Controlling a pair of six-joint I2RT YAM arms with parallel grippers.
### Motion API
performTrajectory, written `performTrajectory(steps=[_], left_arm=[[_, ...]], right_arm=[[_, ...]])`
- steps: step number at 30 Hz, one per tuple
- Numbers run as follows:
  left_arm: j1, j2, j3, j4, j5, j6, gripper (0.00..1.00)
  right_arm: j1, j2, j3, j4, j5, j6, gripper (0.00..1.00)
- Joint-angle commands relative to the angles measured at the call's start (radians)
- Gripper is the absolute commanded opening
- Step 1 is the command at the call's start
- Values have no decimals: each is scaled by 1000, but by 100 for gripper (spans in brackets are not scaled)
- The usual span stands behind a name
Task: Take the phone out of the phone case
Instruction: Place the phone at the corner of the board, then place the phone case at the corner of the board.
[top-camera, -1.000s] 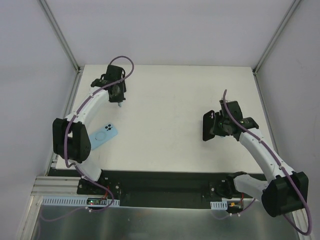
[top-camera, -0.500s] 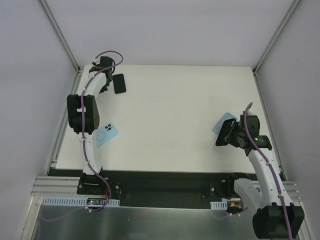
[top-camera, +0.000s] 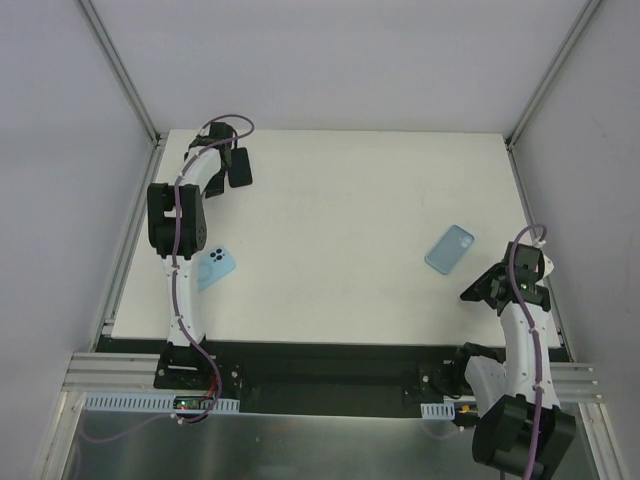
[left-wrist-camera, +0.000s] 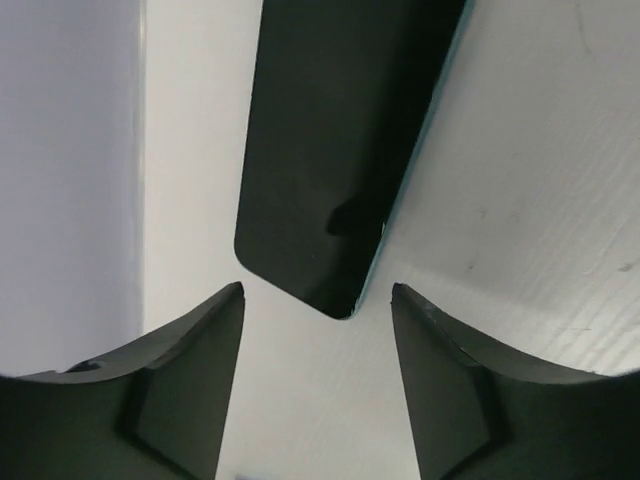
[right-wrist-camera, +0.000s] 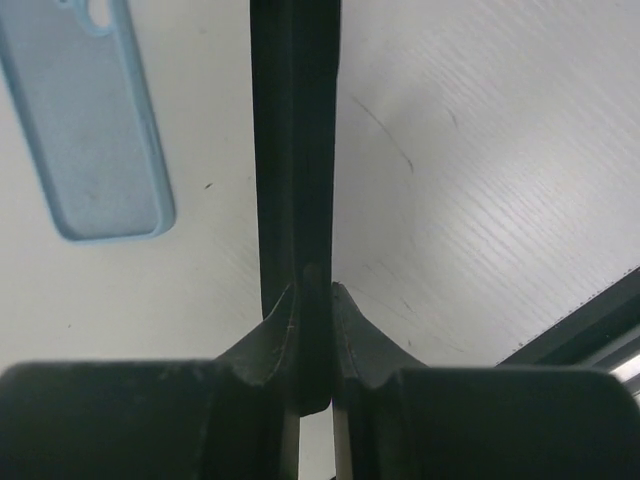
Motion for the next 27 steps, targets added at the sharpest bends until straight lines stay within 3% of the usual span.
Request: performTrajectory(steps=[1,2,3,5,6,8,14,18,20,21,27], left_arm=[[2,-45,20,-32,115,-42,70],[2,-66,15,-37,136,-54,73],[2,-77,11,-46,168,-71,76],[2,-124,-8,-54,193,-88,80],[2,-142,-19,-57,198,-95,81],[2,-207,-55,-66,215,-120,83],[2,-429,-207,-78,248,-174,85],[5,-585,-356,-81,314,-233,87],[25,-673,-504,-51,427,-255,88],[39,-694,-588,-51,493,-291,88],[39,-842,-842,-49,532,-379,90]], right_arm=[[-105,42,-51,114,-62,31,2],[-125,54,-61,140,-85,47,7],[-145,54,-77,148,-125,51,28],[-194,45,-88,153,-144,59,57],[-203,37,-91,144,-142,59,80],[-225,18,-88,101,-130,56,98],[-234,-79,-31,-31,-43,48,96],[-221,-133,36,-68,-98,29,96],[-198,-119,66,-63,-151,-7,96],[-153,-116,104,-71,-173,-14,96],[133,-105,185,-102,-52,-15,96]])
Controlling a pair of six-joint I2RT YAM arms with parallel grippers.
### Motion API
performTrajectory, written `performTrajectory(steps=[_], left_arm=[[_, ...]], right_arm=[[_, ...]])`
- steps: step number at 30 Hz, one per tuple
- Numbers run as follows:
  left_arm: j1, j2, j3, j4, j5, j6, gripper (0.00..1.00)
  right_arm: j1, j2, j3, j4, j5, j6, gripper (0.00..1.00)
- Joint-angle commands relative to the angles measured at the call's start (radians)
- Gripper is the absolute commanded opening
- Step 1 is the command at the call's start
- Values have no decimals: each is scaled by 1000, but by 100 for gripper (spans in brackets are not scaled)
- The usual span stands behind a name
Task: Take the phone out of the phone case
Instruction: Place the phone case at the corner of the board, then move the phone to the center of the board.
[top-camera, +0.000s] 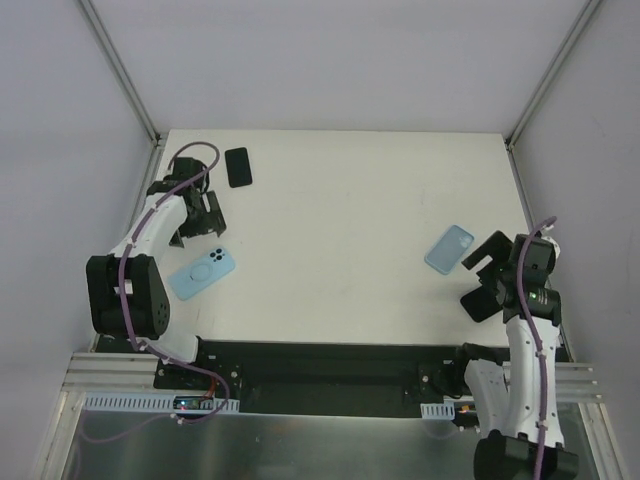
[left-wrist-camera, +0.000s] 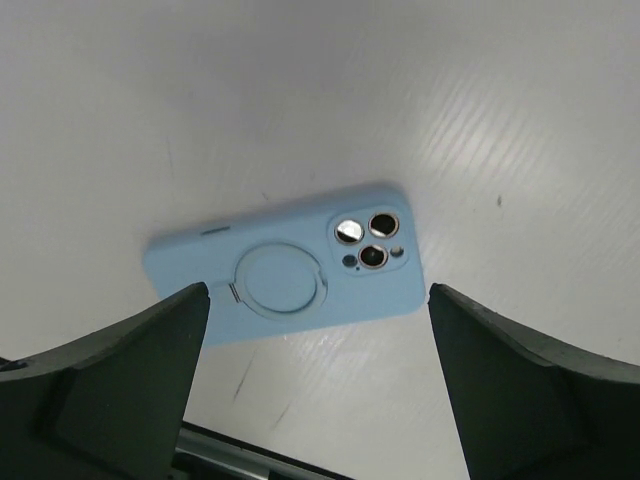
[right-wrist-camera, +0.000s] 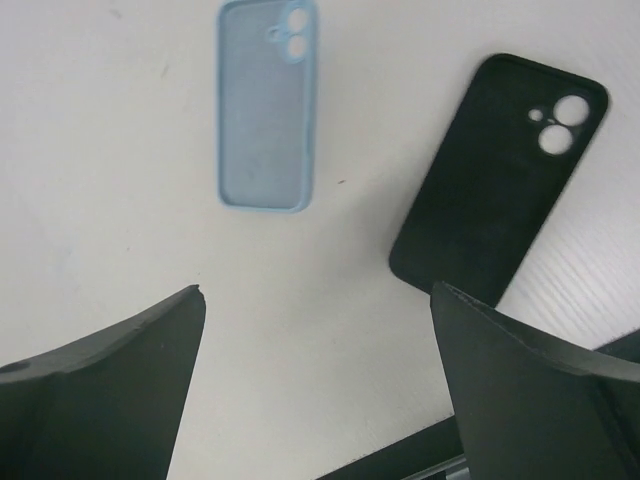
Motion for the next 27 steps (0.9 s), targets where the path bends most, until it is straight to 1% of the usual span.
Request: performTrajectory(steps=[1,2,3,4,7,9,11,12,13,14,15,16,19,22,23,24,25,27], left_arm=[[4,-96,-174,-19,140,-126,92],[27,-138,-200,-15,163,-147,95],[33,-159,-254,-9,178,-204,96],[40,-177,-279,7,188,-230,98],[72,-241,-365,22,194,-328,98],[108,-294,-401,24,169,-388,99],[141,-349,-452,22,130,-428,99],[193,-373,-504,24,134,-497,99],[217,-401,-538,28,140,-535,99],[243,-453,-572,62,160,-558,99],[271,-470,-617,73,156,-583,99],[282,-476,-629,76,140,-586,99],[345,-438,-629,79,110,-559,99],[395,-343,-604,129,131,-505,99],[397,-297,-595,151,140,-491,99],[397,-271,-571,186,165,-461,99],[396,-242,-554,201,232,-448,99],[389,-154,-503,225,309,-410,99]], right_arm=[[202,27,85,-47,69,-13,96],[235,38,92,-45,92,1,96],[281,50,96,-44,100,6,96],[314,70,98,-35,106,13,96],[397,102,93,-13,124,38,96],[437,113,89,-10,133,50,96],[454,121,76,-2,137,56,96],[470,122,72,2,137,61,96],[476,127,67,11,137,66,96],[482,130,60,14,135,66,96],[491,133,59,19,135,66,96],[496,144,59,21,132,67,96],[511,153,63,27,127,67,96],[519,158,63,30,133,66,96],[520,159,64,30,132,64,96],[523,161,64,28,132,63,96],[522,162,64,33,132,64,96],[523,162,64,30,133,64,96]])
